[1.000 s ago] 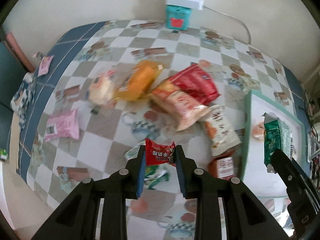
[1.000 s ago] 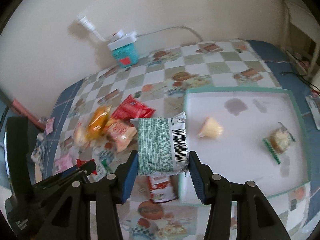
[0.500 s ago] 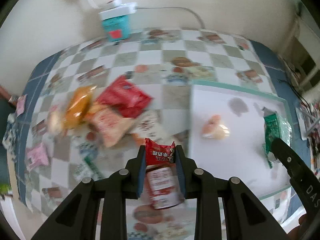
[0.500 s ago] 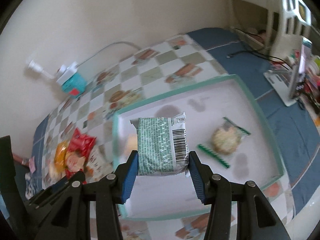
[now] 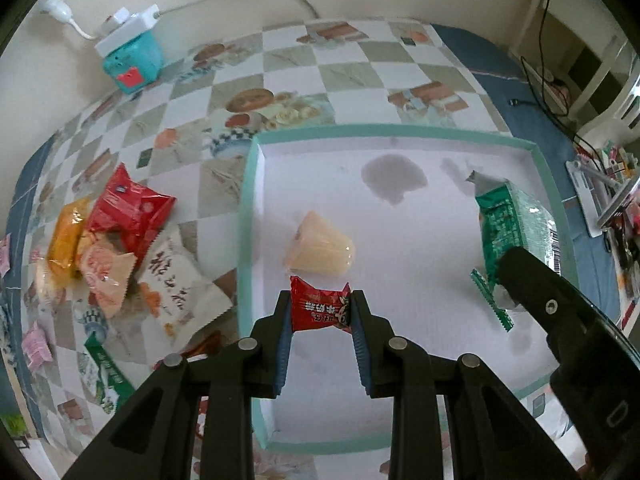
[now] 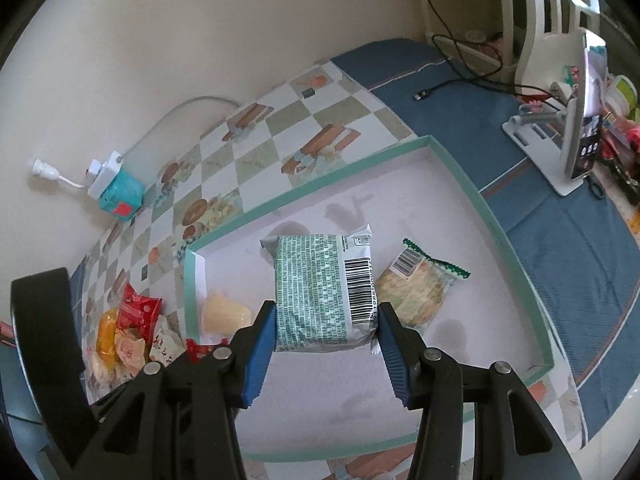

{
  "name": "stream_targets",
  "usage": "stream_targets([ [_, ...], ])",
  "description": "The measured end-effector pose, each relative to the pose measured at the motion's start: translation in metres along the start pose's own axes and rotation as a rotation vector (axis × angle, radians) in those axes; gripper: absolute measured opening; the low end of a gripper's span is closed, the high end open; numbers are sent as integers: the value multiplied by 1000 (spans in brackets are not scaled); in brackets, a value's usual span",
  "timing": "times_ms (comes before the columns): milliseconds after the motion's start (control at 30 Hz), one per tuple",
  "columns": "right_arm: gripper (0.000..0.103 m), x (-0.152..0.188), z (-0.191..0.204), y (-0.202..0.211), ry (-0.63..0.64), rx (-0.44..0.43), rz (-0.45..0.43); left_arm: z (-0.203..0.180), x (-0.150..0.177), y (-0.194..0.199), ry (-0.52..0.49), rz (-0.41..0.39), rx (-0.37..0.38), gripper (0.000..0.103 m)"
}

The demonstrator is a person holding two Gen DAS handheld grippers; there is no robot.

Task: Organize snacks
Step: 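Carry both packs over the tray and open the left tool to drop the candy, then open the right tool to drop the green striped pack in the tray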

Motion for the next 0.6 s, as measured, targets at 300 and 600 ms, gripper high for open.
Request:
stream_targets([
  [300,53,7,2,-11,13,0,31,2,2,-11,19,14,0,32],
  [600,55,7,-1,-10,18,15,37,12,2,-1,41,17,-1,57],
])
Point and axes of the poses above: each gripper's, at about its wrist camera, not at the fingertips, and y roughly against the way its jaws point, z to its left, x to its underside, the point moved 10 cm from there along -y, roughly the way its jaws point, and after that the axes turned 8 degrees about -z, right-handed, at the moved point
